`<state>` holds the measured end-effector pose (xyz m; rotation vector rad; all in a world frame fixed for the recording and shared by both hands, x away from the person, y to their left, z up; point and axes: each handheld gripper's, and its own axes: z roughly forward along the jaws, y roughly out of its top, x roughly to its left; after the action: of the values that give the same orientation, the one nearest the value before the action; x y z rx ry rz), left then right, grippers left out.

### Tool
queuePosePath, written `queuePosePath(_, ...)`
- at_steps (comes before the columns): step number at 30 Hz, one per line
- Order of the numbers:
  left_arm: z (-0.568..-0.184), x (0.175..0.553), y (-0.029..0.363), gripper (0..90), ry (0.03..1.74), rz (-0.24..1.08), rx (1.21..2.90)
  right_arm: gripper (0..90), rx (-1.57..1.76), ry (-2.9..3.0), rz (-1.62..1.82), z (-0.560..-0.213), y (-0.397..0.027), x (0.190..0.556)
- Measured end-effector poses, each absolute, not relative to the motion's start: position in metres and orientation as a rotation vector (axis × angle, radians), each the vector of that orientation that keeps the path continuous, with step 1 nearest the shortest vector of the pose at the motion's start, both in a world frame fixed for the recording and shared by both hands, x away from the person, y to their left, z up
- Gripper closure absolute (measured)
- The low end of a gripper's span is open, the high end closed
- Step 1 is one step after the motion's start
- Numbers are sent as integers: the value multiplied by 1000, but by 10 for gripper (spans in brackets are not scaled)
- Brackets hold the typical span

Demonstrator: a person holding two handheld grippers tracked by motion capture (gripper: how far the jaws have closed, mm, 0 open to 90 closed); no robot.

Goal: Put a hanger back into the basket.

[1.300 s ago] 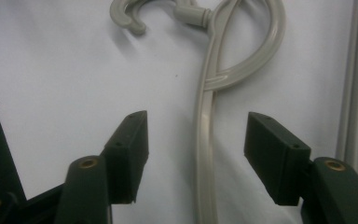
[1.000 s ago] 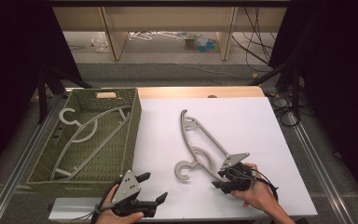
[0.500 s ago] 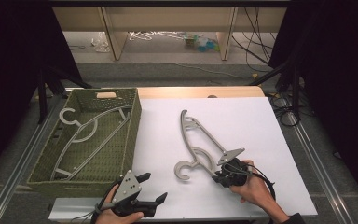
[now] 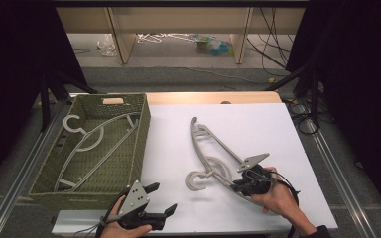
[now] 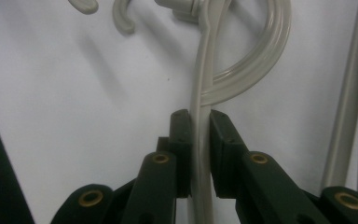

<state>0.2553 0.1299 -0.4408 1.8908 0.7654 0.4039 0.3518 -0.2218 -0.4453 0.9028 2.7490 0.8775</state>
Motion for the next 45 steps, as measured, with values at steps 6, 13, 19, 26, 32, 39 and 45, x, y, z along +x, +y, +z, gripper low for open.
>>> queuePosePath(6,-442,261,128,203,772,418,1892,811,870,2772,946,-432,-237,352)
queuePosePath(13,-439,291,109,250,734,467,1892,812,872,2778,1092,-420,-249,349)
queuePosePath(19,-441,305,95,256,673,543,1966,812,835,2808,1149,-415,-250,345)
queuePosePath(26,-446,322,70,297,543,587,2040,812,741,2852,1190,-412,-251,336)
queuePosePath(32,-449,330,60,323,444,600,2106,812,697,2873,1197,-408,-253,332)
queuePosePath(39,-450,333,55,342,334,584,2142,812,622,2925,1186,-408,-251,326)
queuePosePath(45,-451,331,48,468,168,531,2193,811,562,2956,1181,-409,-247,323)
